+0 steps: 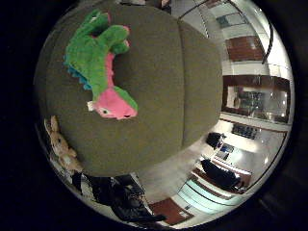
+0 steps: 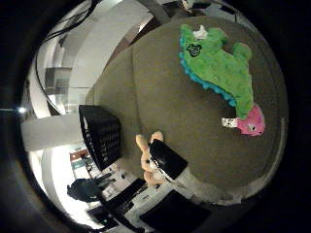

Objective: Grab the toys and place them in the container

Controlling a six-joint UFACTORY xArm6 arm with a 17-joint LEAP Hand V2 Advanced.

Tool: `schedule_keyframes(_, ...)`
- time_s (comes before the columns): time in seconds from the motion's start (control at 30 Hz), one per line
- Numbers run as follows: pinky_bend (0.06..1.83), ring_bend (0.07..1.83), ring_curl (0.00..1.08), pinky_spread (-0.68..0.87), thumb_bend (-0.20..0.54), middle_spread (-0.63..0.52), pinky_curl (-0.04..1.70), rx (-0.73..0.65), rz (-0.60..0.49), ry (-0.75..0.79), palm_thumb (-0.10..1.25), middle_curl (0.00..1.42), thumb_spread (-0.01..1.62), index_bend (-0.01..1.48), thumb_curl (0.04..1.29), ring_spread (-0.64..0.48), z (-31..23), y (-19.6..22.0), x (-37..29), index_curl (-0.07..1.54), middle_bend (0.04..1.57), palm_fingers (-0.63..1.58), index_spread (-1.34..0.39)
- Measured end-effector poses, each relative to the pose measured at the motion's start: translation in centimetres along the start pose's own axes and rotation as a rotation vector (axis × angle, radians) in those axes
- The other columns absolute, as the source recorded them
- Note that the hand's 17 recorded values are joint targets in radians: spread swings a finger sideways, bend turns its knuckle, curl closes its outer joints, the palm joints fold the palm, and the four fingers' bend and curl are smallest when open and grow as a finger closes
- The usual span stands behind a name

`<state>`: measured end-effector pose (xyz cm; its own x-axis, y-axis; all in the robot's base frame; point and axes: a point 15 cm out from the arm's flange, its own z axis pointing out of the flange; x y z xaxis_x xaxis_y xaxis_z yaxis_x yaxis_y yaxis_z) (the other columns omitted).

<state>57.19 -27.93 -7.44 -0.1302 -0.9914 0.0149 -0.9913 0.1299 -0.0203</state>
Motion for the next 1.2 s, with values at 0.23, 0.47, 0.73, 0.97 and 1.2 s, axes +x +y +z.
schedule_keyframes(0.23, 0.63, 0.34, 0.23, 0.43, -0.022, 0.23, 0.01, -0.016, 0.041, -0.006, 0.52, 0.32, 1.08, 0.17, 0.29, 0.26, 4.0, 1.7, 0.9, 0.31, 0.2, 0.2, -0.13)
schedule_keyframes(0.47, 0.63, 0.4, 0.24, 0.46, -0.024, 0.25, 0.0, -0.023, 0.068, -0.008, 0.53, 0.32, 1.08, 0.17, 0.3, 0.28, 6.8, 2.7, 0.7, 0.3, 0.21, 0.29, -0.1)
schedule_keyframes(0.73, 0.77, 0.78, 0.3, 0.3, -0.012, 0.05, -0.02, -0.024, 0.085, -0.008, 0.66, 0.37, 1.03, 0.2, 0.34, 0.0, 7.9, 3.1, 0.6, 0.3, 0.39, 0.91, -0.21)
schedule_keyframes(0.97, 1.17, 1.04, 0.44, -0.28, -0.008, -0.18, 0.16, -0.002, 0.084, -0.002, 0.85, 0.55, 1.01, 0.67, 0.38, -0.23, 6.8, 2.4, 1.5, 0.52, 0.88, 1.47, -0.36)
schedule_keyframes(1.2, 1.44, 1.33, 0.57, -0.23, -0.006, -0.15, 0.37, 0.015, 0.073, 0.005, 1.03, 0.66, 0.95, 1.05, 0.48, -0.2, 4.0, 1.5, 2.5, 0.69, 1.21, 1.28, -0.27)
